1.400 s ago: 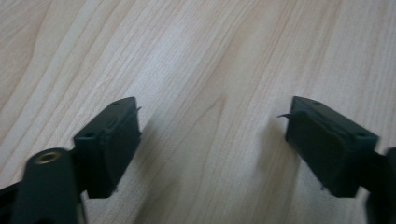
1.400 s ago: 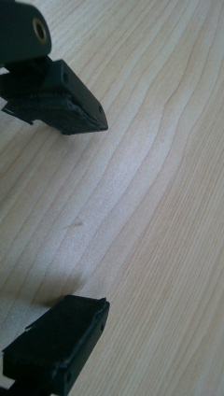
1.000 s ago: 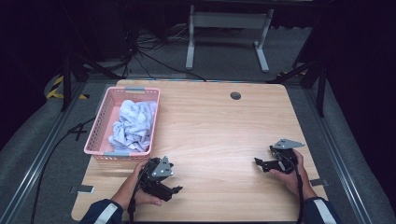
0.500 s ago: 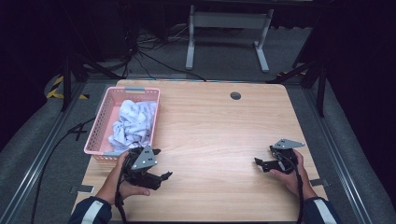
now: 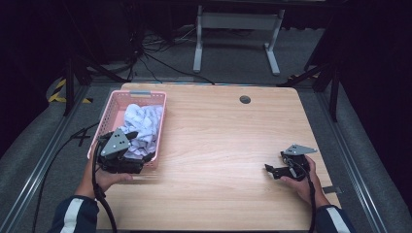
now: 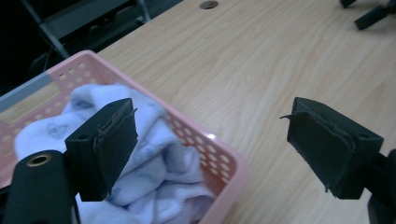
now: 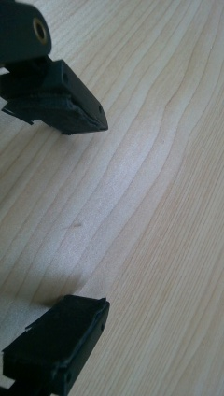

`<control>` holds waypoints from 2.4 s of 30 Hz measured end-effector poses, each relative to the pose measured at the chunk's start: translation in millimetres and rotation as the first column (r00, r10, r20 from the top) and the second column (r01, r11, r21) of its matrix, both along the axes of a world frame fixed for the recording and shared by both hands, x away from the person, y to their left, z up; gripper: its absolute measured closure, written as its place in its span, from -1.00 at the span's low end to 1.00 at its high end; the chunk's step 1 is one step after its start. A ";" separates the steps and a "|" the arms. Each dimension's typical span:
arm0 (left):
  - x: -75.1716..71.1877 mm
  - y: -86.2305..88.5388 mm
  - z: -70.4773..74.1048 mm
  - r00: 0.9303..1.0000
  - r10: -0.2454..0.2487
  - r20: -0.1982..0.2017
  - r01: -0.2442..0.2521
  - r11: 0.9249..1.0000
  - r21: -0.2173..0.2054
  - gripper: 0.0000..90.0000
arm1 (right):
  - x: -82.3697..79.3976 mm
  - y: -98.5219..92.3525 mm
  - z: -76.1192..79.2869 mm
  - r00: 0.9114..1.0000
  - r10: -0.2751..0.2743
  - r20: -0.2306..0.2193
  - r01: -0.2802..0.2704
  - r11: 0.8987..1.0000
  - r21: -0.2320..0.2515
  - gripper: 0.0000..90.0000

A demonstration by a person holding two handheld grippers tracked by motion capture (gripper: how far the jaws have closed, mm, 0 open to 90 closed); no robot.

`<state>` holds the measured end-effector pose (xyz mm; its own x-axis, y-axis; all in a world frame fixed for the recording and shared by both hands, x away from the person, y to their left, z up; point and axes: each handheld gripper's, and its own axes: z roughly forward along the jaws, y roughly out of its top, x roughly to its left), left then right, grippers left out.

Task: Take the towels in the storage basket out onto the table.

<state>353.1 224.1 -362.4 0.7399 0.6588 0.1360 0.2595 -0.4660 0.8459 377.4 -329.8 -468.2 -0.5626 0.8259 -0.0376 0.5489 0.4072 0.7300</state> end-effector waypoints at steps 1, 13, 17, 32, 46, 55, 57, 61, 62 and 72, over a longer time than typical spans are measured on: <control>4.4 2.4 -0.8 1.000 0.007 -0.003 -0.007 1.000 0.006 -0.65 | -0.1 0.1 0.0 1.000 -0.001 0.000 0.001 1.000 0.002 -0.73; 74.3 12.6 -22.8 0.985 0.084 -0.149 -0.067 0.991 0.113 -0.65 | -0.3 0.0 0.1 1.000 0.000 0.000 0.000 1.000 0.003 -0.73; 93.0 11.1 -30.5 0.972 0.081 -0.221 -0.043 0.984 0.173 -0.66 | -0.4 -0.1 0.1 1.000 0.001 0.000 -0.001 1.000 0.003 -0.73; 143.4 -1.0 -68.1 0.871 0.144 -0.470 -0.005 0.959 0.285 -1.00 | -0.4 -0.1 0.1 1.000 0.001 -0.001 -0.001 1.000 0.003 -0.73; 147.1 -9.5 -64.9 0.826 0.106 -0.553 0.078 0.951 0.299 0.01 | -0.4 0.1 -0.1 1.000 0.014 0.000 -0.014 1.000 0.000 -0.73; 129.8 5.5 -42.3 0.905 0.260 -0.337 -0.142 0.931 0.336 0.24 | -2.5 -0.4 -0.1 1.000 0.028 -0.002 -0.028 1.000 0.001 -0.73; 126.6 8.6 -38.8 0.907 0.267 -0.326 -0.165 0.937 0.308 0.25 | -3.0 -0.5 0.1 1.000 0.027 -0.003 -0.027 1.000 0.004 -0.73; 115.3 18.5 -23.5 0.926 0.286 -0.248 -0.220 0.939 0.264 0.26 | -3.4 -1.1 0.1 1.000 0.029 -0.003 -0.029 1.000 0.003 -0.73; 111.3 21.9 -16.7 0.925 0.290 -0.244 -0.229 0.941 0.250 0.26 | -3.7 -1.3 0.2 1.000 0.029 -0.001 -0.029 1.000 0.002 -0.73; 95.2 32.4 24.0 0.943 0.310 -0.120 -0.292 0.946 0.143 0.27 | -4.1 -1.9 0.0 0.999 0.034 0.000 -0.034 0.999 -0.002 -0.73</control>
